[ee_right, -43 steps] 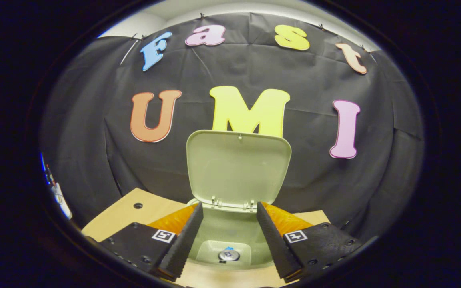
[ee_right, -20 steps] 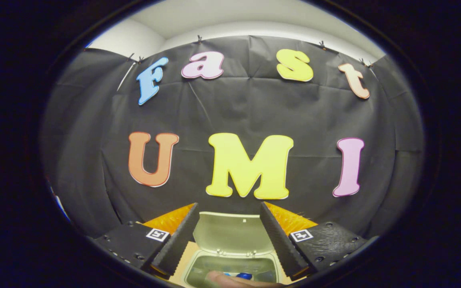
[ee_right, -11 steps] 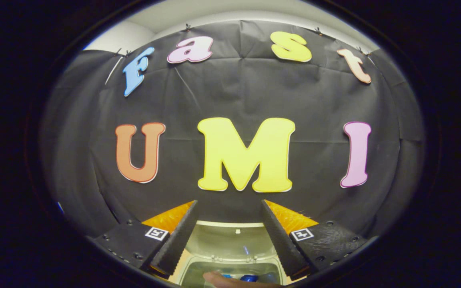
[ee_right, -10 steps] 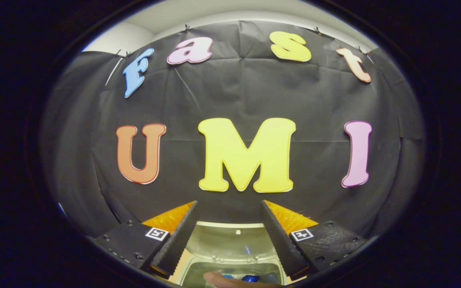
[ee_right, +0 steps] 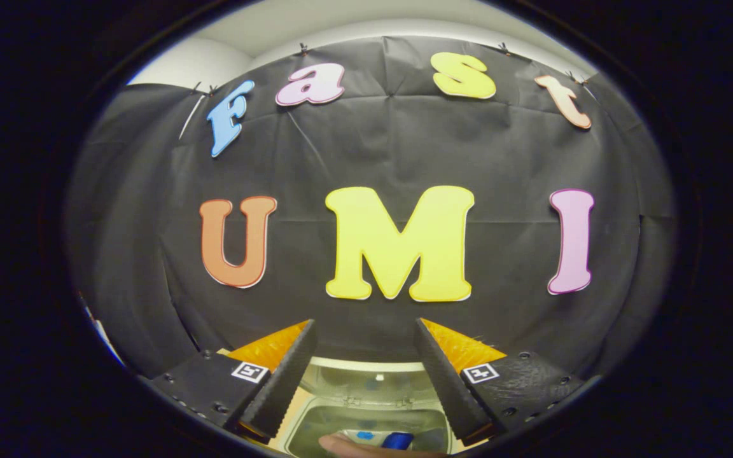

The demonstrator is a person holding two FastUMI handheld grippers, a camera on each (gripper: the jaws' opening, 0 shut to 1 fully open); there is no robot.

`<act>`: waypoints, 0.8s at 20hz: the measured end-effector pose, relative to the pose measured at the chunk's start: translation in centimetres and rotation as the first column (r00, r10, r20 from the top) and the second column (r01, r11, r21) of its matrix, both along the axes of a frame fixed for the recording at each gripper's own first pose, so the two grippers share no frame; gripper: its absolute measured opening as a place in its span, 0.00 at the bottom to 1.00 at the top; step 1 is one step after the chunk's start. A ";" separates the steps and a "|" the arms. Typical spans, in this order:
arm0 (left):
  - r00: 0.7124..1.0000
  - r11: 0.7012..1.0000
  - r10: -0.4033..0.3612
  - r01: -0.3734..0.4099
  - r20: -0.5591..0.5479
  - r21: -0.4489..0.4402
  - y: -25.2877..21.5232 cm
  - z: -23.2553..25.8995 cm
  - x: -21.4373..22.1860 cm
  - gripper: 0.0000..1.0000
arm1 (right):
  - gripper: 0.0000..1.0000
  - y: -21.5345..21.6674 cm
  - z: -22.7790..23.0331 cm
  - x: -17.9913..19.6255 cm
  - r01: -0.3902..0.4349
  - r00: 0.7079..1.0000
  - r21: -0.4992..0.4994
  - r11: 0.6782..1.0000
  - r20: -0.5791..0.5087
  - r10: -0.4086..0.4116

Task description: Press the lid of the desktop garbage bin to open it, pick up the crumpled paper on the desktop and throw it into the bin, then pick up the pop can on the desktop and drop it into the bin, and finally close the garbage bin lid.

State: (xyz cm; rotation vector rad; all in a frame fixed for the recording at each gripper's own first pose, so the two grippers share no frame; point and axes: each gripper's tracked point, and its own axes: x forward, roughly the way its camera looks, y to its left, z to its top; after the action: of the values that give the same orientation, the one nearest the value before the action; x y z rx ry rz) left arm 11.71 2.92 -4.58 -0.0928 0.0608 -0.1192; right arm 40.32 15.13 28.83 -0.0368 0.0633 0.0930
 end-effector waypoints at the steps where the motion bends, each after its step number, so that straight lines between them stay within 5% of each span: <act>1: 1.000 1.000 -0.001 0.001 0.007 -0.001 0.0 0.2 -0.1 0.99 | 0.94 0.2 -0.6 -0.3 0.000 1.000 -0.012 1.000 -0.008 0.000; 12: 0.999 1.000 0.029 -0.029 0.012 -0.011 0.4 0.7 -0.2 0.99 | 0.95 0.7 -7.0 -4.2 -0.026 0.999 -0.149 0.989 -0.043 0.020; 16: 0.999 0.999 0.031 -0.030 0.023 -0.015 0.3 1.1 -0.6 0.99 | 0.92 0.3 -8.7 -5.6 -0.046 0.998 -0.119 0.992 -0.056 0.040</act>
State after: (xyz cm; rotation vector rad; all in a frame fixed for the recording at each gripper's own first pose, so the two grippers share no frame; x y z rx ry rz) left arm 11.11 3.21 -3.50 -0.1070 0.0356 -0.0903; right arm 34.77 15.39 20.15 -0.1562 0.1216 0.1330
